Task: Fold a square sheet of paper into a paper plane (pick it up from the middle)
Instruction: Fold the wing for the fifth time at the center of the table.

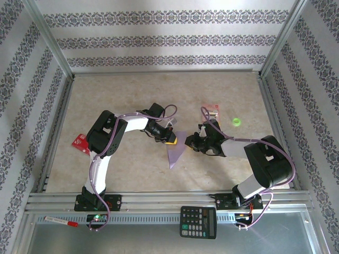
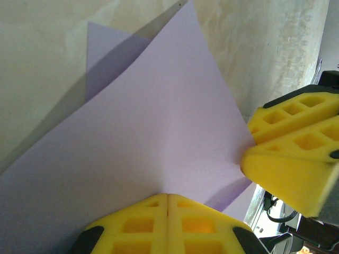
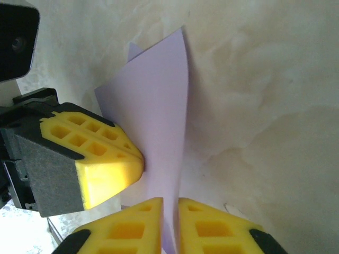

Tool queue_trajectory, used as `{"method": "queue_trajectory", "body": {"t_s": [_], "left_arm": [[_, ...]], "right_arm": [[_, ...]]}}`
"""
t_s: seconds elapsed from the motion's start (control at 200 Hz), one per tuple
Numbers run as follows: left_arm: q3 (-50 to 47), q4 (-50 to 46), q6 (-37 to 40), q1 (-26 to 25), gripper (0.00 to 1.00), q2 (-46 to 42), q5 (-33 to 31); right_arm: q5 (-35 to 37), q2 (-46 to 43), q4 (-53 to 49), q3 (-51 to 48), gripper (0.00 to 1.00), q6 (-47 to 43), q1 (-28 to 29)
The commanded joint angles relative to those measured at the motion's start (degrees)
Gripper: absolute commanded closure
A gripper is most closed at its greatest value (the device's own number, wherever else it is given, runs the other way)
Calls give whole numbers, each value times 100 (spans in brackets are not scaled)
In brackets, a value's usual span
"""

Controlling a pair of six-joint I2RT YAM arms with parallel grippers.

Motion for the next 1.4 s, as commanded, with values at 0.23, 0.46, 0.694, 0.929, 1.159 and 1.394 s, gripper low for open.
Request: {"method": "queue_trajectory", "body": {"t_s": [0.23, 0.46, 0.694, 0.929, 1.159, 1.394], "left_arm": [[-760, 753, -862, 21, 73, -1077, -364], [-2835, 2063, -955, -644, 65, -3203, -2054], [-3491, 2047, 92, -1966, 57, -4128, -4067], [-3262, 2026, 651, -2709, 52, -3728, -4960], [-2905, 1943, 965, -3093, 49, -3161, -5736], [-2688, 1815, 1106, -3318, 45, -2854, -6486]], "right_arm": [[854, -613, 33, -430, 100, 604, 337], [1210, -1046, 47, -635, 100, 1418, 589], [1224, -1413, 61, -741, 100, 2043, 660], [1277, -1717, 32, -853, 100, 2398, 714], [1300, -1883, 99, -961, 100, 2677, 731], [1336, -1949, 158, -961, 100, 2813, 776]]}}
